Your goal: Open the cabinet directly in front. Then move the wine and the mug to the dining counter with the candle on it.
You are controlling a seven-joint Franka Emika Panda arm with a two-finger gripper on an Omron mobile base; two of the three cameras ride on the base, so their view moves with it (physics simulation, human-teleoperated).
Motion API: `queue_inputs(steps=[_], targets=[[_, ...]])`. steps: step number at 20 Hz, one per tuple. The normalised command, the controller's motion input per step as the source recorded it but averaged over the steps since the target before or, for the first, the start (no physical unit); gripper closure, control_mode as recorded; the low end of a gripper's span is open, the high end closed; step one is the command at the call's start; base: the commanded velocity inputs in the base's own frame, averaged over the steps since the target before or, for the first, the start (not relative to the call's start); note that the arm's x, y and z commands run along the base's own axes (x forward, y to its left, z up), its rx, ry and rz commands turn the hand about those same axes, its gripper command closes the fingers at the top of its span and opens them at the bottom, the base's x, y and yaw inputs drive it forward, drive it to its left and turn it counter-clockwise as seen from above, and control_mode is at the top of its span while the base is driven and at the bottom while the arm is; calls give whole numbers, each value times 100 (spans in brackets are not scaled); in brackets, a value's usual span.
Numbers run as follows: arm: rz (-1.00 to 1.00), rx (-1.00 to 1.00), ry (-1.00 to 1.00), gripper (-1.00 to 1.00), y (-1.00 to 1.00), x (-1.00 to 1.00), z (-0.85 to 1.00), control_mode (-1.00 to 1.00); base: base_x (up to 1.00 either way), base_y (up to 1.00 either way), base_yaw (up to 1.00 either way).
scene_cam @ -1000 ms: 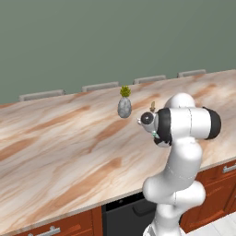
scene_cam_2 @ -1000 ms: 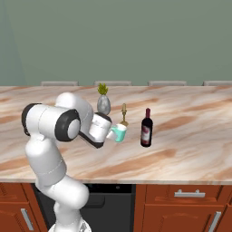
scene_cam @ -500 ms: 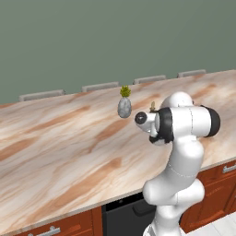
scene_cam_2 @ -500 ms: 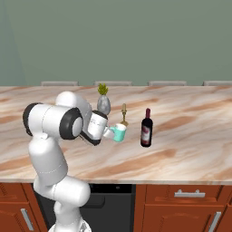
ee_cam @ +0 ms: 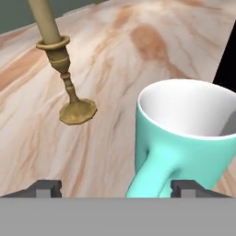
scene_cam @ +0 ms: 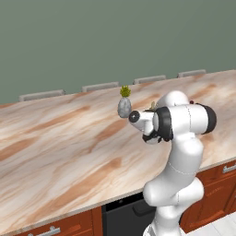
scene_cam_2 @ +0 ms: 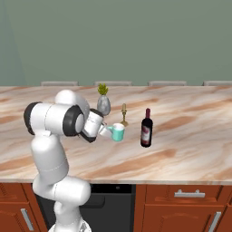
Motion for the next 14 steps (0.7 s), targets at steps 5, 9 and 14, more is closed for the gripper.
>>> queue_inputs(steps=[5, 9, 14], targets=[[-4, 0, 1, -100, 0, -21, -32, -100, 0, 0, 0], [-3, 0, 4, -100, 0, -35, -24, -100, 0, 0, 0], [0, 1, 3, -100, 0, -44, 1, -100, 0, 0, 0]])
